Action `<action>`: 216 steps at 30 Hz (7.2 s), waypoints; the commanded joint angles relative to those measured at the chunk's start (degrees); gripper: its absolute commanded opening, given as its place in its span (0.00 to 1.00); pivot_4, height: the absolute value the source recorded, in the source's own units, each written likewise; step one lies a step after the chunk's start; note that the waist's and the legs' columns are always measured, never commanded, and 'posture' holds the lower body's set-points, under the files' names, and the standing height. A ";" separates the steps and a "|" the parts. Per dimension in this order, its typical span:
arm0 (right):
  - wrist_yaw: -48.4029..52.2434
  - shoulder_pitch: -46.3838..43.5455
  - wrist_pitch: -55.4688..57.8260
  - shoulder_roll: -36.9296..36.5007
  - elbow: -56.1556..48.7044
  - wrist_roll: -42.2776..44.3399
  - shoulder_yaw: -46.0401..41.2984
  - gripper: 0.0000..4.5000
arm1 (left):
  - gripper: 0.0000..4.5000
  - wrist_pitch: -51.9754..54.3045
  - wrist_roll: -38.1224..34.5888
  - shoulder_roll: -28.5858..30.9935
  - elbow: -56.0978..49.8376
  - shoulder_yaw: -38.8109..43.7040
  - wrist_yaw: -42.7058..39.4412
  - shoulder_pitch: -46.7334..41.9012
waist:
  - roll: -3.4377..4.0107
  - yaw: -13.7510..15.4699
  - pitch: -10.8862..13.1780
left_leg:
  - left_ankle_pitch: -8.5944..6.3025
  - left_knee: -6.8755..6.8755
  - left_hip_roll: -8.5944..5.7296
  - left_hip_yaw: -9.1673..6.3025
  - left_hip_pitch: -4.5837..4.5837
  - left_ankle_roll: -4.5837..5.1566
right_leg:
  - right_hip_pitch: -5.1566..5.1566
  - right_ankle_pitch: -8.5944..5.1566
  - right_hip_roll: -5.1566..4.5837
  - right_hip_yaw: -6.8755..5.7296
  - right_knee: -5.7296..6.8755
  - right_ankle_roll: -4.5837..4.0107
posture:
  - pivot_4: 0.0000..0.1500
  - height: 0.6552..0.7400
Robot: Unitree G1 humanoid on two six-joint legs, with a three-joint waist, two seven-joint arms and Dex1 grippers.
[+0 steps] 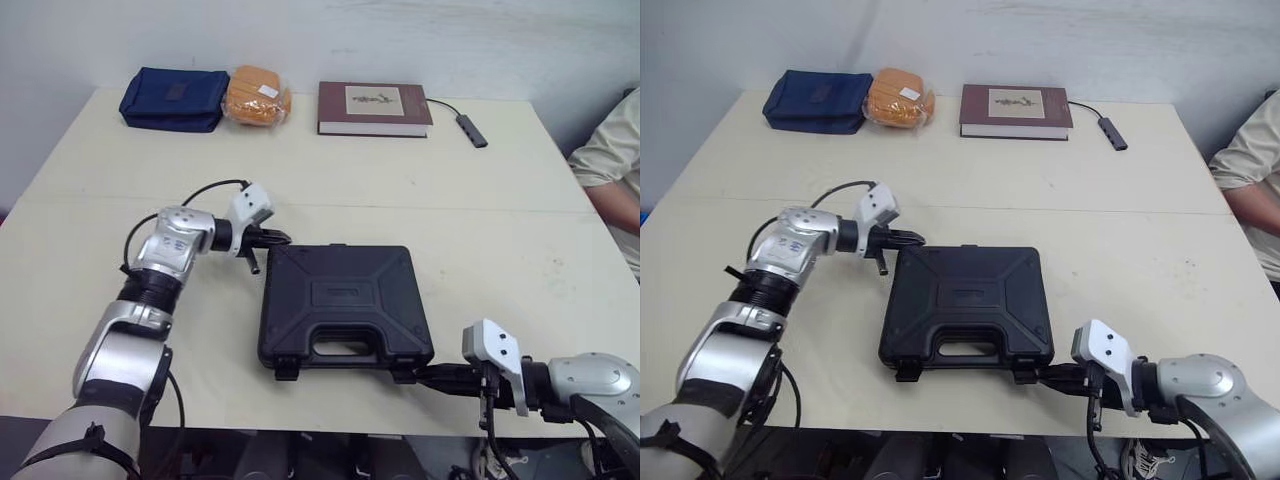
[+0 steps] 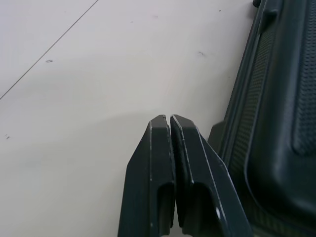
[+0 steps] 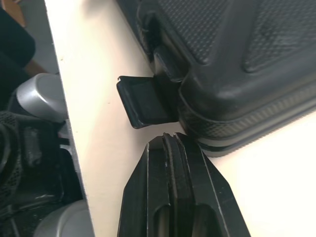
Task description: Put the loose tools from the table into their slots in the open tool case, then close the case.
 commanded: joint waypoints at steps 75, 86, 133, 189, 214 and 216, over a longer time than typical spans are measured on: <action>-13.38 -10.98 11.16 6.10 -2.76 1.43 -1.60 0.00 | 0.02 -16.25 10.40 -19.00 -2.73 -19.40 -12.74 -0.89 | -0.23 -0.12 -0.40 | -0.01 0.11 0.02 -0.28 0.28 0.02 | 0.41 0.00 -0.07 -0.02 -0.26 0.00 | 1.00 1.00; -14.02 -16.68 15.53 7.58 -4.08 4.45 -1.01 0.00 | 0.02 -16.79 11.02 -18.70 -4.73 -20.21 -13.24 0.45 | -0.26 -1.44 -0.43 | 0.00 0.04 0.07 -0.31 0.31 0.00 | 0.36 -0.02 -0.07 -0.03 -0.22 -0.04 | 1.00 1.00; -4.46 2.66 9.85 -1.12 -14.20 4.95 10.80 0.00 | 0.02 2.78 -2.18 10.63 -54.69 -21.75 -24.22 18.94 | 0.28 0.18 -0.12 | -0.05 -0.07 0.04 -0.58 0.04 0.02 | 0.34 -0.05 -0.11 -0.14 -0.66 -0.10 | 1.00 1.00; -16.07 -13.40 22.39 10.48 -15.74 23.18 12.43 0.00 | 0.02 4.26 -1.43 10.66 -57.58 -23.74 -22.36 20.78 | 0.52 -0.67 -0.30 | 0.00 -0.63 0.06 -0.64 0.36 0.04 | 0.40 -0.08 -0.13 -0.19 -0.69 -0.19 | 1.00 1.00; -16.83 -10.71 21.70 9.74 -15.50 19.38 16.87 0.00 | 0.02 5.17 -1.56 9.62 -57.57 -23.32 -21.86 20.61 | 0.74 -0.41 -0.55 | 0.07 -0.84 0.04 -0.79 0.30 0.02 | 0.40 -0.06 -0.13 -0.33 -0.92 -0.27 | 1.00 1.00; -17.15 -11.90 21.80 11.07 -14.78 20.31 16.96 0.00 | 0.02 5.05 -1.56 9.83 -57.64 -23.27 -21.94 20.67 | 0.63 -0.07 -0.61 | 0.07 -0.85 0.04 -0.80 0.29 0.00 | 0.41 -0.05 -0.13 -0.33 -0.98 -0.25 | 1.00 1.00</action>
